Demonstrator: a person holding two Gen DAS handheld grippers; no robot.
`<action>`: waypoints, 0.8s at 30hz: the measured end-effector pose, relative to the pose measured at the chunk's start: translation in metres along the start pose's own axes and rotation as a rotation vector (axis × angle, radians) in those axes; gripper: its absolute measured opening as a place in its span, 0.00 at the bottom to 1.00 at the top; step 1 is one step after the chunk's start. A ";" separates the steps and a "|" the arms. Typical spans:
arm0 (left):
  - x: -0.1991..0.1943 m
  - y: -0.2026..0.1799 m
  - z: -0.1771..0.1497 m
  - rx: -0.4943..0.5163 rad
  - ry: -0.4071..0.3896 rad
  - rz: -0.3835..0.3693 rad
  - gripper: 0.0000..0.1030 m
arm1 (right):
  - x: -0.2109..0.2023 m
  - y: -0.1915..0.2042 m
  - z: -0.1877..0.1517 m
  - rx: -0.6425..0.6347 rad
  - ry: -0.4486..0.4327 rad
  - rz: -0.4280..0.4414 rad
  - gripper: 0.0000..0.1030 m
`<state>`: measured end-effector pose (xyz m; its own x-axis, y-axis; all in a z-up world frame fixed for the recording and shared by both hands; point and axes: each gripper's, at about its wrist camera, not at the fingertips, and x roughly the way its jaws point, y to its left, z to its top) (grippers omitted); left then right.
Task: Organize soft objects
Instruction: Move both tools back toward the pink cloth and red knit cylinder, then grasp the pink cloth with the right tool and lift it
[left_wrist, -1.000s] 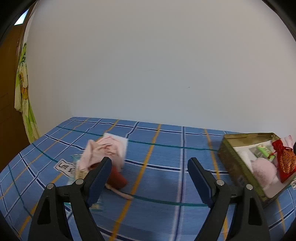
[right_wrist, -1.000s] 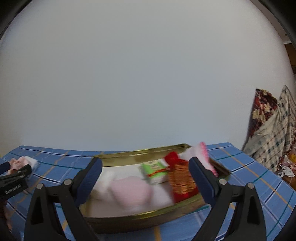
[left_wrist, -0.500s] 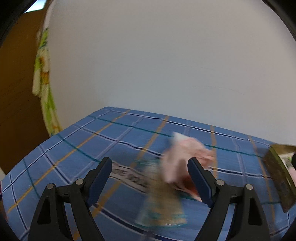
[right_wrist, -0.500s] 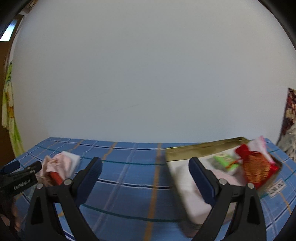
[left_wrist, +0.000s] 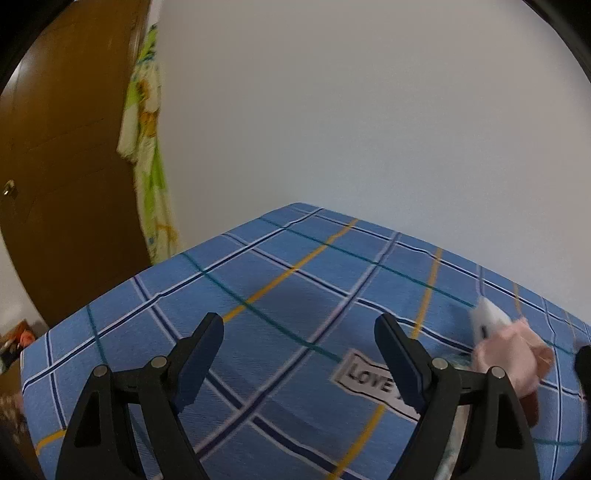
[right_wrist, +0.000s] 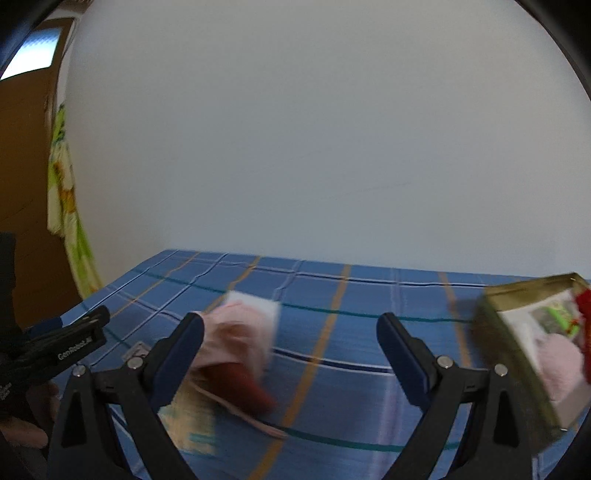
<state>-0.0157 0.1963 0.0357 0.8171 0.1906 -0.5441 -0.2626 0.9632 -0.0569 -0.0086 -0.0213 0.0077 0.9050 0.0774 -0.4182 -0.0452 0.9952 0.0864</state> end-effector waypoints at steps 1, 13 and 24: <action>0.002 0.004 0.000 -0.014 0.009 0.004 0.83 | 0.008 0.007 0.002 -0.007 0.017 0.008 0.93; 0.004 -0.002 0.000 -0.007 0.028 -0.011 0.83 | 0.070 0.040 -0.001 -0.025 0.245 0.117 0.29; -0.001 -0.002 -0.002 -0.025 0.048 -0.144 0.83 | -0.012 -0.001 0.033 0.148 -0.014 0.329 0.09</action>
<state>-0.0168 0.1938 0.0348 0.8217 0.0406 -0.5685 -0.1575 0.9748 -0.1580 -0.0053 -0.0254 0.0428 0.8579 0.3903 -0.3342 -0.2740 0.8977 0.3450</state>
